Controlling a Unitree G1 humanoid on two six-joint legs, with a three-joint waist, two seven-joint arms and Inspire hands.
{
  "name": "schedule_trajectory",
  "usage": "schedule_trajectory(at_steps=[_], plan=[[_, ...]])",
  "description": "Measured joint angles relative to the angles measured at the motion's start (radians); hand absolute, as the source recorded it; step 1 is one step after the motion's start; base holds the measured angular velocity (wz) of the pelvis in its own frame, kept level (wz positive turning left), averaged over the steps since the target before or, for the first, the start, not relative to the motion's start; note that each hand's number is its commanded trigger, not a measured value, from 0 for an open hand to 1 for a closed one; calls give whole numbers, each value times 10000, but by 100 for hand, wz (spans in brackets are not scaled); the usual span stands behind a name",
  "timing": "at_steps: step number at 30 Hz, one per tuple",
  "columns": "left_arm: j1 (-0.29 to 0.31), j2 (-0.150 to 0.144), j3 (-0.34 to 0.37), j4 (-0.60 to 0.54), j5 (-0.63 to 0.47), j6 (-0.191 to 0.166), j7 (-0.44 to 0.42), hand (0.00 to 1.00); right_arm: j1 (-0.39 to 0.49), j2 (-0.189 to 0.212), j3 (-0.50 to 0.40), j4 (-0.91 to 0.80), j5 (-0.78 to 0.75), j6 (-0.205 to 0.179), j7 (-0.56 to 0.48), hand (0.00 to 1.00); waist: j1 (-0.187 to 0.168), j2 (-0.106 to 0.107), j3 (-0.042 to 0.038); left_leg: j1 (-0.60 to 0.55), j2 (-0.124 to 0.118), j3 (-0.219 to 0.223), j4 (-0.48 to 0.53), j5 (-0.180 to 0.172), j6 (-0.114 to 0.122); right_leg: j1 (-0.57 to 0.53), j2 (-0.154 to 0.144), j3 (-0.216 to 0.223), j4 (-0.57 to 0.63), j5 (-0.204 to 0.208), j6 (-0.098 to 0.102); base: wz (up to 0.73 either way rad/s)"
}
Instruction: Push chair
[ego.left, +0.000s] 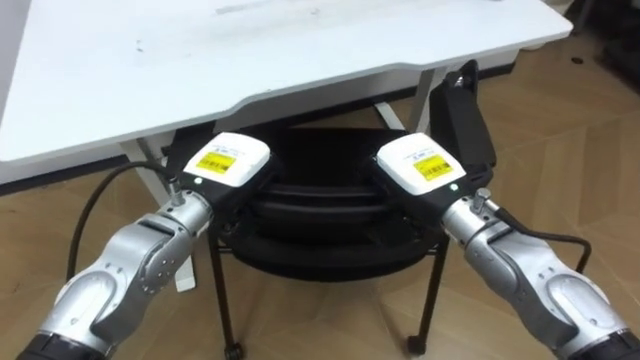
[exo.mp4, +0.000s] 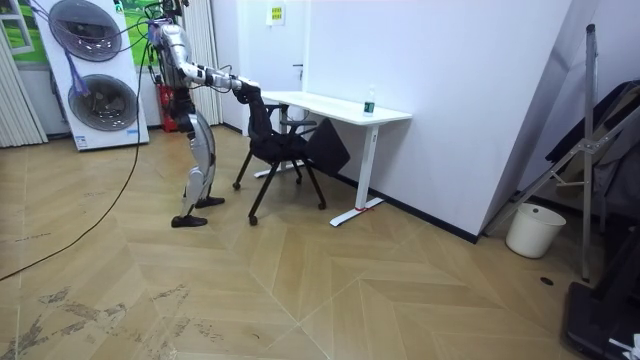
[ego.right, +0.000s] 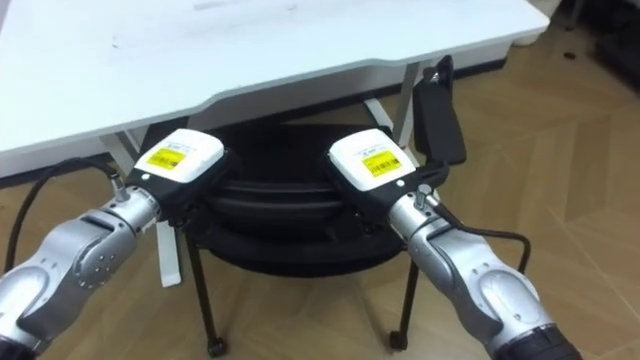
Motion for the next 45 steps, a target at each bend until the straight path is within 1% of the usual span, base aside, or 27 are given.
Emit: schedule_trajectory(at_steps=[4, 5, 6, 7, 8, 9, 10, 11, 14, 15, 16, 18, 19, 20, 21, 23, 27, 30, 32, 34, 36, 38, 39, 40, 41, 43, 45], plan=[[-1, -18, 4, -15, -33, -44, -162, 100, 40, -12, 1, 0, -10, -10, 49, 100, -155, 65, 7, 6, 47, -109, 379, -454, 71, 259, -121, -429, 348, -35, 69, 5], [-1, -22, 9, -15, -34, -101, -217, 100, 78, -24, -3, 0, 22, -26, 60, 100, -180, 78, 4, 10, 50, -104, 497, -596, 165, 178, -223, -531, 720, -31, 222, 6], [-1, -32, 9, -15, -33, -112, -244, 100, 106, -24, -15, -2, 46, -40, 65, 100, -186, 80, 2, 24, 48, -95, 544, -644, 181, 100, -270, -534, 954, -7, 291, 0], [0, -53, 9, -15, -18, -114, -292, 100, 162, -30, -27, -29, 81, -48, 78, 100, -178, 78, 2, 91, 22, -63, 578, -733, 234, -55, -368, -468, 1406, 65, 424, 0], [0, -67, 9, -12, -16, -122, -344, 100, 206, -39, -52, -76, 81, -57, 141, 100, -188, 77, 2, 190, -42, -40, 641, -800, 209, -181, -478, -378, 1862, 115, 515, -4], [0, -86, 30, -12, -19, -126, -399, 100, 210, -61, -59, -90, 80, -81, 161, 100, -189, 75, 3, 247, -77, -11, 671, -844, 221, -253, -539, -331, 2086, 135, 537, -7], [1, -104, 82, -13, -20, -159, -464, 100, 210, -109, -61, -142, 70, -114, 170, 100, -181, 87, 2, 317, -133, 51, 716, -886, 256, -368, -607, -202, 2341, 177, 516, -9], [0, -112, 126, -14, -21, -218, -471, 100, 218, -160, -61, -221, 69, -111, 170, 100, -184, 136, 11, 324, -145, 62, 780, -954, 275, -434, -581, -96, 2435, 229, 458, -9], [0, -129, 206, -14, -28, -354, -397, 100, 214, -329, -61, -336, 73, -197, 166, 100, -49, 196, 22, 321, -146, 85, 647, -963, 285, -784, -442, 1, 2480, 266, 443, -16], [0, -129, 236, -14, -29, -389, -385, 100, 214, -358, -70, -352, 70, -229, 153, 100, -38, 206, 26, 305, -131, 75, 591, -946, 276, -862, -367, 77, 2302, 196, 439, -12], [0, -139, 270, -10, -22, -415, -314, 100, 213, -367, -80, -379, 70, -240, 123, 100, 17, 207, 26, 296, -129, 63, 438, -869, 260, -1128, -184, 259, 1731, 161, 381, 10], [1, -119, 270, -6, -21, -417, -249, 100, 213, -411, -79, -382, 82, -342, 97, 100, -81, 209, 31, 303, -132, -122, 399, -823, 208, -1562, 14, 221, 707, 517, 94, 40], [53, -138, 266, 2, -21, -429, -226, 100, 256, -497, -78, -396, 74, -492, 85, 100, -332, 248, 18, 334, -163, -436, 379, -784, 140, -1516, 131, 204, 540, 886, 18, 59], [65, -125, 267, -9, -29, -499, -129, 100, 259, -631, -78, -453, 75, -647, 51, 100, -329, 246, 18, 351, -155, -596, 253, -718, 36, -1317, 189, -9, 289, 947, -92, 54], [65, -121, 267, -15, -29, -518, -62, 100, 259, -668, -79, -483, 75, -662, 35, 100, -312, 245, 19, 355, -147, -658, 181, -677, -15, -1230, 220, -107, 175, 988, -144, 27], [128, -166, 265, -9, -19, -534, 66, 100, 264, -718, -76, -491, 20, -655, 50, 100, -369, 222, 30, 520, -104, -894, -78, -599, -129, -874, 416, -269, -224, 1041, -200, 22], [280, -251, 255, -10, -11, -543, 251, 100, 264, -768, -74, -552, 6, -638, 279, 100, -442, 195, 42, 924, -106, -1029, -501, -525, -249, -409, 544, -363, -694, 1059, -232, 9], [365, -263, 256, -73, 16, -547, 400, 100, 266, -901, -53, -1098, -230, -459, 880, 100, -335, 116, 37, 1257, -141, -1044, -944, -434, -346, -129, 609, -328, -962, 1077, -261, 0], [368, -221, 257, -172, 16, -530, 395, 100, 266, -940, -49, -1392, -363, -387, 1283, 100, -203, -3, 30, 1554, -154, -1207, -1159, -386, -412, 160, 659, -366, -1200, 1084, -274, 0], [388, -200, 257, -265, 15, -476, 387, 100, 267, -946, -49, -1547, -363, -308, 1477, 100, -191, -33, 36, 1690, -195, -1557, -1318, -361, -459, 363, 690, -432, -1395, 1101, -304, 4], [388, -200, 257, -331, 15, -457, 387, 100, 266, -1027, -48, -1730, -459, -281, 1616, 100, -189, -54, 29, 1774, -220, -1745, -1464, -333, -505, 470, 703, -525, -1532, 1105, -309, 11], [388, -196, 258, -563, 16, -378, 390, 100, 266, -1255, -48, -2073, -515, -254, 1729, 100, -123, -121, 37, 1844, -325, -2046, -1738, -264, -605, 479, 725, -651, -1643, 1105, -311, 9], [388, -195, 257, -583, 18, -362, 385, 100, 266, -1266, -43, -2089, -515, -258, 1749, 100, -55, -145, 36, 1923, -321, -2107, -1824, -252, -621, 502, 741, -650, -1642, 1105, -311, -10], [396, -187, 257, -586, 18, -353, 371, 100, 266, -1255, -13, -2091, -514, -262, 1809, 100, 114, -235, 34, 2144, -321, -2370, -1990, -226, -665, 627, 774, -668, -1678, 1105, -311, -9], [396, -144, 257, -596, 18, -386, 339, 100, 266, -1259, 43, -2091, -513, -264, 1843, 100, 124, -329, 36, 2279, -337, -2700, -2053, -216, -684, 882, 819, -756, -1881, 1111, -321, 0], [394, -126, 256, -650, 18, -397, 219, 100, 265, -1297, 55, -2126, -460, -298, 1937, 100, 109, -459, 24, 2400, -329, -2916, -2062, -214, -689, 1160, 870, -901, -2121, 1125, -344, 18], [396, -114, 254, -661, 34, -418, 139, 100, 264, -1412, 61, -2311, -455, -354, 2125, 100, 125, -511, 25, 2489, -316, -3108, -2080, -213, -690, 1287, 917, -926, -2181, 1126, -348, 10]])
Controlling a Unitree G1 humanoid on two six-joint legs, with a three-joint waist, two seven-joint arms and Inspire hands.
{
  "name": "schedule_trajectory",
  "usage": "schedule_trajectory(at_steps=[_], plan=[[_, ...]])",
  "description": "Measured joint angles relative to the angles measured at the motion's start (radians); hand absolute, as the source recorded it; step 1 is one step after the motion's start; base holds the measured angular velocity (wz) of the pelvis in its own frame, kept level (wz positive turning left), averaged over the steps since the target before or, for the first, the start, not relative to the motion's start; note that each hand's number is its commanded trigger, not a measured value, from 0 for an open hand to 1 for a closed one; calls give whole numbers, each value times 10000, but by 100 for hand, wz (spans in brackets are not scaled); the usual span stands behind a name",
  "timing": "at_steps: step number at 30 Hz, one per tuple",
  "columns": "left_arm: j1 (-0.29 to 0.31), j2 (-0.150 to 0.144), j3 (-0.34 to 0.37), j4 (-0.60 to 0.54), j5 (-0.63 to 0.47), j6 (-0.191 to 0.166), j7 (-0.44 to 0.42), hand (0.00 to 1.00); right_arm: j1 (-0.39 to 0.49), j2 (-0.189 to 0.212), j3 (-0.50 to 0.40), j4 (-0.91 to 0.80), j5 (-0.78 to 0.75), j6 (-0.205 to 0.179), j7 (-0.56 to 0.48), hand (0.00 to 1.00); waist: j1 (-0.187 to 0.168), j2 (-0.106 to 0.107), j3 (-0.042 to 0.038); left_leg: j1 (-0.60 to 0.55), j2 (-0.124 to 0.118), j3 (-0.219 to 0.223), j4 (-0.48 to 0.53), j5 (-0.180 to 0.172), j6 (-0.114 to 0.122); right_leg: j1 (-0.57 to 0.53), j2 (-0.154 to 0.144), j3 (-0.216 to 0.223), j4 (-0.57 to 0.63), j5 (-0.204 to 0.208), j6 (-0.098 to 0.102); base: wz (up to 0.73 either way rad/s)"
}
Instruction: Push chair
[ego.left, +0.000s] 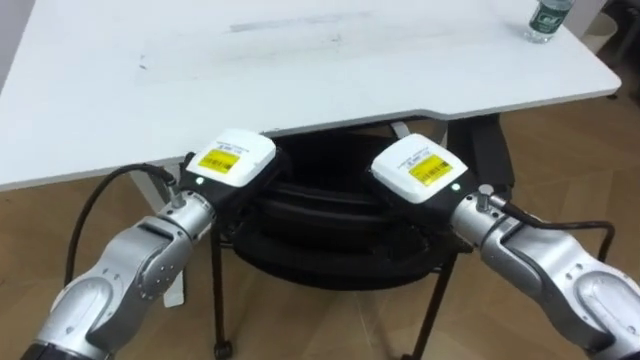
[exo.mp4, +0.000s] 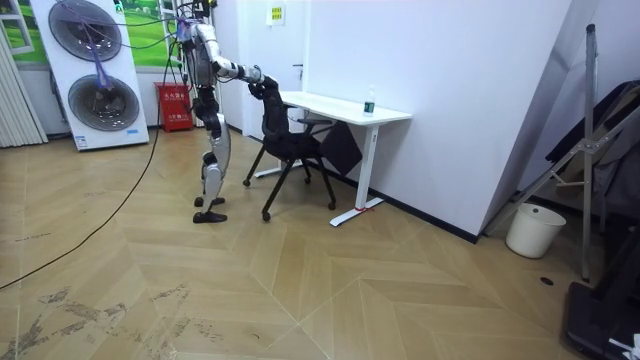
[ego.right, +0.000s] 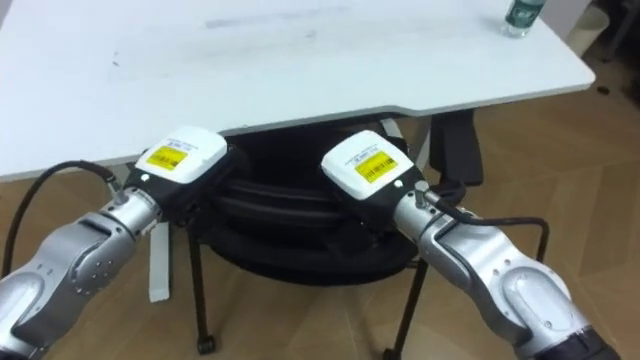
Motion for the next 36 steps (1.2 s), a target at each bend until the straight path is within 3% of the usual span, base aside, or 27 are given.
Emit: schedule_trajectory(at_steps=[3, 4, 5, 6, 7, 8, 9, 10, 11, 12, 13, 19, 23, 25, 29, 31, 36], plan=[[42, -23, -20, 4, 160, -30, -75, 100, 2, 9, 31, -18, -11, -85, 245, 100, 287, -57, 6, 387, 87, -763, -364, 50, -83, 18, 93, -33, 269, 0, 0, -16], [107, -38, -20, 3, 250, -39, -75, 100, 25, 39, 87, -8, -86, -95, 283, 100, 435, -61, 10, 586, 185, -1438, -449, 69, -115, -193, 94, -121, 891, 0, -1, -31], [214, -35, -22, 23, 279, -116, -32, 100, 85, 86, 101, 25, -196, -203, 306, 100, 460, -10, 78, 781, 349, -2333, -465, 67, -138, -810, 126, -38, 1854, -213, -130, -39], [332, 10, 37, -46, 305, -164, 33, 100, 102, 186, 101, 24, -275, -239, 306, 93, 573, -11, 31, 771, 411, -2641, -400, 52, -162, -1047, 324, 283, 1409, -271, -268, -54], [585, 114, 366, -311, 337, -285, 152, 100, 42, 307, 90, -115, -413, -295, 238, 54, 804, -34, 47, 427, 465, -2738, -71, -119, -439, -1460, 374, 331, 133, 751, -752, -29], [699, 80, 453, -319, 343, -303, 210, 100, 63, 317, 96, -129, -418, -307, 226, 10, 755, 94, -5, 260, 578, -2622, 81, -314, -766, -1360, 381, -50, 148, 787, -769, 13], [707, 76, 375, -256, 356, -265, 265, 100, 62, 317, 160, -131, -422, -325, 228, 0, 645, 120, -13, 121, 638, -1947, 101, -359, -847, -1312, 381, -509, 232, 778, -825, 66], [722, 89, 289, -276, 445, -229, 289, 88, 62, 268, 226, -110, -422, -320, 229, 0, 518, 1, 45, 91, 680, -1462, -133, -296, -898, -1203, 383, -552, 221, 777, -826, 75], [717, 71, 209, -325, 590, -193, 319, 0, 62, 199, 248, -101, -424, -326, 258, 0, 429, -101, 79, 24, 604, -1142, -625, 34, -792, -1113, 388, -514, 192, 776, -824, 54], [716, 47, 173, -334, 652, -151, 323, 0, 64, 194, 250, -92, -424, -323, 307, 0, 405, -154, 95, 11, 586, -964, -748, 175, -617, -1071, 395, -491, 191, 767, -817, 30], [731, 2, 100, -335, 827, -85, 288, 0, 64, 193, 283, -90, -423, -302, 485, 0, 432, -227, 52, 113, 589, -967, -774, 300, -630, -1012, 409, -380, 170, 764, -810, 9], [778, -276, 215, -323, 931, 515, -111, 0, 38, 655, -139, -540, -67, -273, 514, 0, 509, -287, 32, 393, 456, -872, -569, 296, -628, -370, 505, -339, -483, 769, -819, -2], [783, -403, 592, -362, 705, 862, -365, 0, -290, 805, -661, -1375, 1342, 279, 289, 0, 716, -118, -37, 467, 481, -635, -391, 291, -631, -206, 532, -400, -599, 769, -872, 9], [781, -415, 595, -413, 321, 897, -380, 0, -530, 853, -757, -1421, 1982, 372, -84, 0, 732, 5, -96, 557, 491, -616, -405, 291, -630, -25, 553, -478, -679, 785, -863, 21], [786, -533, 975, -691, 21, 855, -293, 0, -616, 1043, -926, -1426, 2173, 390, -894, 0, 952, 218, -106, 707, 491, -628, -398, 286, -626, 236, 553, -549, -732, 755, -757, 11], [785, -529, 1219, -733, 29, 866, -121, 0, -616, 1039, -967, -1430, 2167, 375, -1101, 0, 908, 309, -157, 626, 491, -650, -388, 287, -624, 242, 565, -575, -814, 799, -705, 4], [773, -481, 1828, -1052, 17, 906, 292, 0, -639, 999, -1920, -1436, 2413, 355, -1978, 0, 560, 339, -162, 563, 464, -710, -368, 293, -617, 247, 549, -640, -846, 905, -813, 3]])
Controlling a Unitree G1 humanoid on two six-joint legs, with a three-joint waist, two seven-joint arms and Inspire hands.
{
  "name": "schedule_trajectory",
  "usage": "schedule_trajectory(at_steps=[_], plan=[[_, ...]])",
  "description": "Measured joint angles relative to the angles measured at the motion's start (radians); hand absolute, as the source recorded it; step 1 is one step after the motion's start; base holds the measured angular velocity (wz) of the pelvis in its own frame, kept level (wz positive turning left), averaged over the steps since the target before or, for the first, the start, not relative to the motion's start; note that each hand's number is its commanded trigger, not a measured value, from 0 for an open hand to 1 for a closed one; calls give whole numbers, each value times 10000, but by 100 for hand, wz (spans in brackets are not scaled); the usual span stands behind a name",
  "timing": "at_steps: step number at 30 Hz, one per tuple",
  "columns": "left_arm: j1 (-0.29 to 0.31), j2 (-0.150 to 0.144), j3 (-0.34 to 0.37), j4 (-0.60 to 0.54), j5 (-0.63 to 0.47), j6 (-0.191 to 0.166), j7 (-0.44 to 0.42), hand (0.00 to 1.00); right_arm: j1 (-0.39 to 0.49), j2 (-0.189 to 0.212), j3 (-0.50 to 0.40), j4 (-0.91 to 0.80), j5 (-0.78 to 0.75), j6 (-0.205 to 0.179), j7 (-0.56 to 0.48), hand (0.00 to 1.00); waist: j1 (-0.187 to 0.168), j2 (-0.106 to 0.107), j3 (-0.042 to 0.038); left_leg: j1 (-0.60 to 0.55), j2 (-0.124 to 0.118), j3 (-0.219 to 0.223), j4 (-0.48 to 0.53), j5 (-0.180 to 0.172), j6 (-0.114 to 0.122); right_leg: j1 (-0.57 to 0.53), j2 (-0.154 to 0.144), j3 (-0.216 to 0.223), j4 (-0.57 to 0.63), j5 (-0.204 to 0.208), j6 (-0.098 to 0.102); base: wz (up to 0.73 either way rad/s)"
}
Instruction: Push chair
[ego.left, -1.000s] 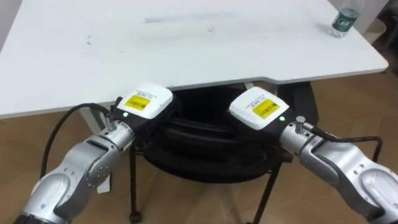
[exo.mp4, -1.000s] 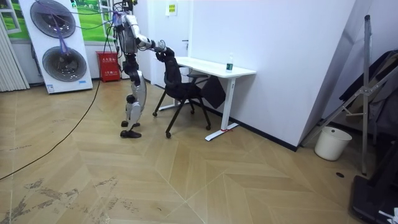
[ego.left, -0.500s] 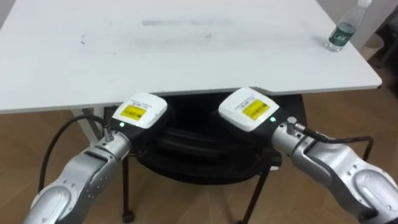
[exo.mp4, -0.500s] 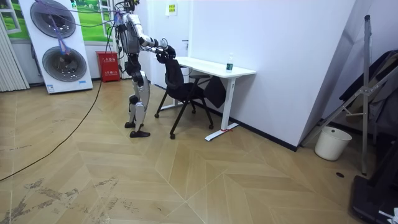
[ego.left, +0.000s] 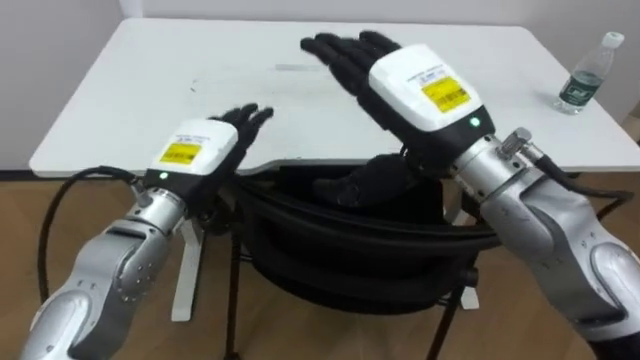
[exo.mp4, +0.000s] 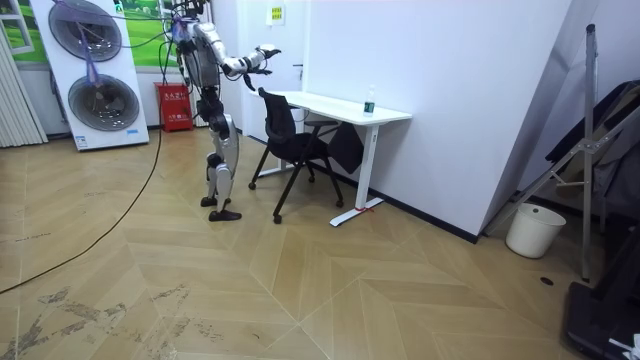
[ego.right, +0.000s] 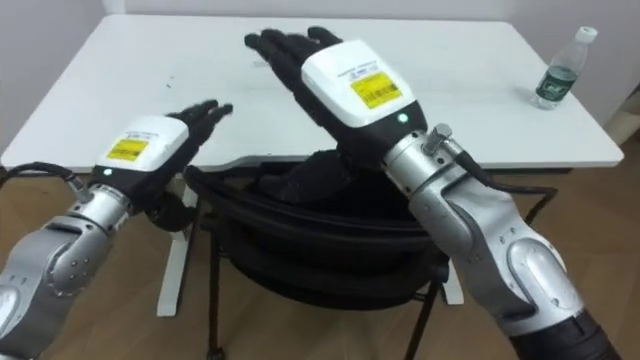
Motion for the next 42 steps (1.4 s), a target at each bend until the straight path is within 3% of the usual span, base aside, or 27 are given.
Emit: schedule_trajectory(at_steps=[4, 6, 9, 11, 14, 16, 18, 20, 23, 25, 26, 27, 29, 30, 32, 33, 34, 38, 41, 42], plan=[[-132, 1, 543, -163, -6, 49, 587, 0, -440, -32, -967, 89, 128, -19, -1274, 0, -318, 107, 12, 4, -1, 12, -29, 6, 8, -14, 8, 3, -29, 4, 2, 0], [-449, 6, 748, -317, 4, 114, 893, 0, -651, -53, -1473, 181, 145, -2, -1921, 0, -388, 143, 9, -34, 6, 14, -32, 6, 8, -14, 31, 2, -166, 27, 6, 0], [-1017, 81, 1665, -498, 10, -8, 1750, 0, -907, -332, -2573, 193, 238, -156, -2847, 0, -420, 313, 2, -85, 3, 136, -37, 6, 9, -13, 19, -4, -198, 51, 18, -3], [-1120, 294, 2433, -780, -22, -29, 2381, 0, -977, -799, -3343, 192, 243, -278, -3599, 0, -507, 408, -23, -99, -2, 241, -91, 7, 10, -16, 7, -5, -273, 50, 25, 0], [-1123, 1116, 4218, -1163, -256, -214, 3764, 0, -927, -1458, -5122, 182, 550, -336, -4867, 0, -819, 428, -37, -64, 26, 271, -264, 8, 10, -6, 58, -30, -490, 49, 28, 0], [-1034, 1241, 5165, -1292, -390, -314, 4394, 0, -584, -1697, -6126, 95, 768, -348, -5443, 0, -835, 443, -40, -25, 46, 561, -304, 7, 10, -6, 59, 73, -537, 45, 35, -14], [-479, 1258, 6272, -1560, -809, -428, 5133, 0, 195, -1783, -7117, -259, 1409, -372, -5867, 0, -854, 471, -43, 58, 52, 851, -373, 7, 10, 73, 32, 118, -600, 34, 55, -18], [590, 1287, 7615, -1560, -1407, -624, 6121, 0, 1464, -1905, -8549, -143, 2379, -590, -6349, 0, -997, 511, -70, 230, 46, 1084, -466, 3, 10, 193, 35, 274, -691, 3, 107, -14], [1917, 1276, 8672, -1281, -2373, -643, 7093, 0, 2721, -1892, -9717, 241, 3599, -525, -6919, 0, -1133, 535, -80, 242, 35, 1109, -483, -3, 15, 239, 19, 314, -684, -26, 158, -5], [3082, 1206, 9306, -592, -3977, -689, 7793, 0, 4266, -1540, -10622, 483, 5067, -434, -7420, 0, -1155, 613, -115, 231, 47, 1276, -483, -27, 48, 220, 30, 433, -683, -47, 191, -2], [3376, 1152, 9444, -368, -4430, -705, 7977, 0, 4631, -1333, -10821, 506, 5310, -433, -7546, 0, -1143, 632, -122, 224, 50, 1345, -474, -38, 65, 202, 33, 485, -682, -53, 201, -15], [3929, 955, 9704, 169, -5271, -710, 8333, 0, 5388, -879, -11184, 594, 5766, -435, -7821, 0, -1164, 659, -151, 194, 53, 1477, -463, -47, 79, 134, 37, 597, -665, -62, 212, -18], [4863, 78, 9855, 783, -7429, -683, 8944, 0, 6859, 186, -11439, 798, 7345, -430, -8259, 0, -986, 777, -196, 185, 42, 1715, -458, -100, 161, 70, 41, 874, -659, -113, 243, -22], [5020, -139, 9861, 995, -7962, -691, 9094, 0, 7165, 499, -11423, 944, 7811, -431, -8344, 0, -907, 803, -208, 190, 36, 1788, -463, -113, 170, 39, 41, 982, -653, -138, 226, -24], [5423, -845, 9855, 2326, -10126, -717, 9420, 0, 7989, 1704, -11259, 1997, 9919, -208, -8405, 0, -780, 863, -199, 140, 29, 1888, -414, -158, 216, -121, 27, 1124, -461, -232, 239, -12], [5489, -931, 9839, 2801, -10728, -713, 9421, 0, 8161, 1919, -11163, 2429, 10528, -182, -8406, 0, -741, 892, -214, 101, 41, 1891, -386, -210, 225, -202, 36, 1142, -387, -262, 238, 0], [5611, -1097, 9821, 3992, -11693, -711, 9393, 0, 8387, 2273, -10925, 3529, 11461, -47, -8335, 0, -677, 929, -209, 15, 69, 1865, -309, -313, 209, -404, 40, 1189, -223, -352, 229, -5], [6300, -2036, 9448, 8135, -14426, -666, 8604, 0, 8539, 3088, -10237, 7763, 14302, 255, -7534, 0, -688, 1005, -315, 58, 192, 1881, -200, -719, 306, -518, 24, 1222, 99, -556, 358, -1], [6423, -2658, 8767, 10345, -14998, -526, 7939, 0, 8391, 3444, -9392, 10254, 14569, 255, -6545, 0, -867, 879, -325, 82, 121, 1831, -138, -742, 348, -359, -47, 1168, 46, -472, 446, 6], [6415, -2742, 8588, 10756, -14985, -436, 7744, 0, 8303, 3462, -9250, 10689, 14550, 274, -6310, 0, -897, 873, -324, 106, 102, 1825, -127, -751, 365, -324, -66, 1168, 52, -460, 460, 5]])
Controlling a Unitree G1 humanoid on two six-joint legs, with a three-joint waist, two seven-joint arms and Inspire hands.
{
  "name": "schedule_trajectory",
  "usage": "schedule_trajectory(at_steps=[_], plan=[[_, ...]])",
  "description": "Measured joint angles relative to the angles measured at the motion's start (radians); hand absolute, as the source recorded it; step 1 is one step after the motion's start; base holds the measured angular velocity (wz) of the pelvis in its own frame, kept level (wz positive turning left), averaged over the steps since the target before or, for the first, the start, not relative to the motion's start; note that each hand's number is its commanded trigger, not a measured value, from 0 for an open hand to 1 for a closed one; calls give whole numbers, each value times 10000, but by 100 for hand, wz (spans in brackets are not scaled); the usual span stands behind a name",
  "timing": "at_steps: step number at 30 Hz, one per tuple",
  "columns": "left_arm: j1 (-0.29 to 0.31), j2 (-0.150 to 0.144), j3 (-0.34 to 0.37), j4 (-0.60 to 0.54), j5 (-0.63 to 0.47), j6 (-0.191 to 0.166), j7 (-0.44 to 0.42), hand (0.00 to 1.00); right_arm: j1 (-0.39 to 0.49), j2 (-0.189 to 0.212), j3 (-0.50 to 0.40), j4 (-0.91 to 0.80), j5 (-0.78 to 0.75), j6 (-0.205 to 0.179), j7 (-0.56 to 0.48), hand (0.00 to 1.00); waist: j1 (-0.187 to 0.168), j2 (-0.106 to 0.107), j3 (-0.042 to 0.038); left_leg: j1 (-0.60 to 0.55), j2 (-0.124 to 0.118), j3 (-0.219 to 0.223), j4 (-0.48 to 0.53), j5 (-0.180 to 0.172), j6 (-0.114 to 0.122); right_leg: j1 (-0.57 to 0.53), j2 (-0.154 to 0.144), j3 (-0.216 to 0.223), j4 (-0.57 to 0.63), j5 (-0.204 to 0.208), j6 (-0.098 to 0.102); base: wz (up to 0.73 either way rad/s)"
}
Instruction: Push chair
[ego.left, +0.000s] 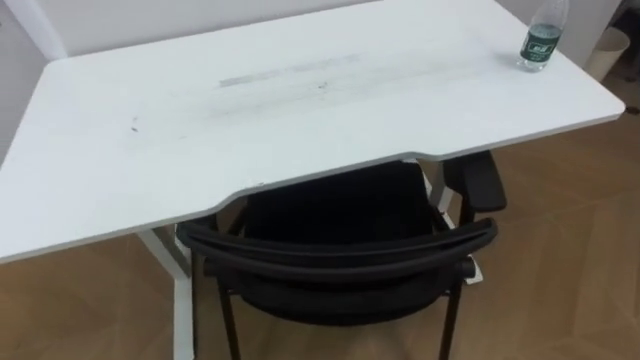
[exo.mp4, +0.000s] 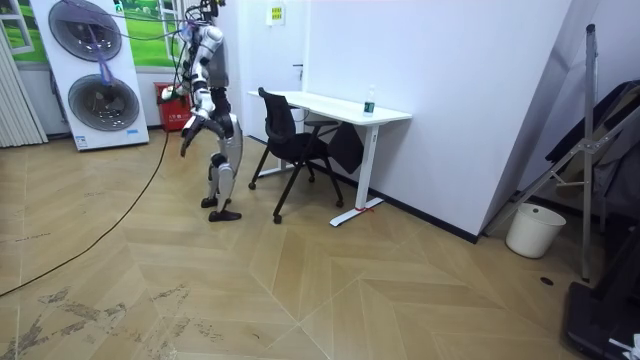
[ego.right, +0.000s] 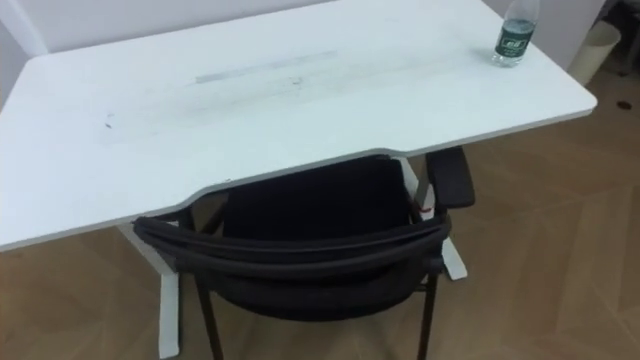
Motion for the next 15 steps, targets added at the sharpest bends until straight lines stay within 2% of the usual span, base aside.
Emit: schedule_trajectory(at_steps=[2, 3, 5, 6, 8, 10, 11, 13, 15], plan=[[-114, -147, -1014, 1338, 269, 253, -933, 0, -345, 11, 914, 1612, -434, 282, 952, 0, -59, -19, 10, 156, -52, 7, 7, -2, 31, 249, -44, 2, -59, 63, 73, 0], [-164, -161, -1245, 1560, 436, 347, -1190, 0, -476, 13, 1177, 1978, -678, 382, 1198, 0, -87, -22, 12, 195, -58, 26, 15, -10, 57, 282, -53, 4, -63, 70, 84, -4], [-422, -215, -2287, 1917, 1086, 701, -2171, 0, -1096, 16, 2605, 2981, -1388, 866, 2115, 0, -81, -58, 40, 300, -84, 45, -14, -1, 95, 353, -75, 36, -57, 86, 114, -5], [-530, -209, -2593, 1935, 1215, 784, -2415, 0, -1281, 14, 2969, 3100, -1539, 1005, 2347, 0, -83, -58, 41, 312, -88, 44, -14, -1, 103, 373, -75, 37, -65, 93, 123, 0], [-1200, -203, -3905, 2069, 1980, 1128, -3329, 0, -2008, -1, 4164, 3418, -2128, 1384, 3179, 0, -90, -54, 70, 317, -106, 33, -12, 38, 168, 401, -78, 29, -104, 148, 141, 0], [-1746, -208, -4640, 1965, 2867, 1430, -3926, 0, -2540, -2, 4684, 3405, -2565, 1635, 3732, 0, -90, -63, 91, 315, -116, -46, -17, 52, 185, 481, -51, -18, -266, 230, 147, 6], [-2127, -200, -5030, 1888, 3335, 1614, -4214, 0, -2889, -2, 4966, 3251, -2594, 1761, 4002, 0, -87, -75, 150, 302, -187, -60, -2, 58, 191, 498, -47, -48, -287, 244, 134, 8], [-2560, -195, -5594, 1804, 3837, 1764, -4558, 0, -3362, -4, 5315, 3226, -2412, 1831, 4388, 0, -135, -107, 215, 282, -198, -108, -3, 74, 196, 583, -36, -136, -442, 296, 136, 11], [-2672, -200, -5956, 1377, 4058, 1944, -4894, 0, -3730, -3, 5588, 3171, -2347, 1904, 4774, 0, -165, -131, 226, 279, -202, -99, -54, 72, 198, 609, -39, -199, -533, 297, 142, 7]])
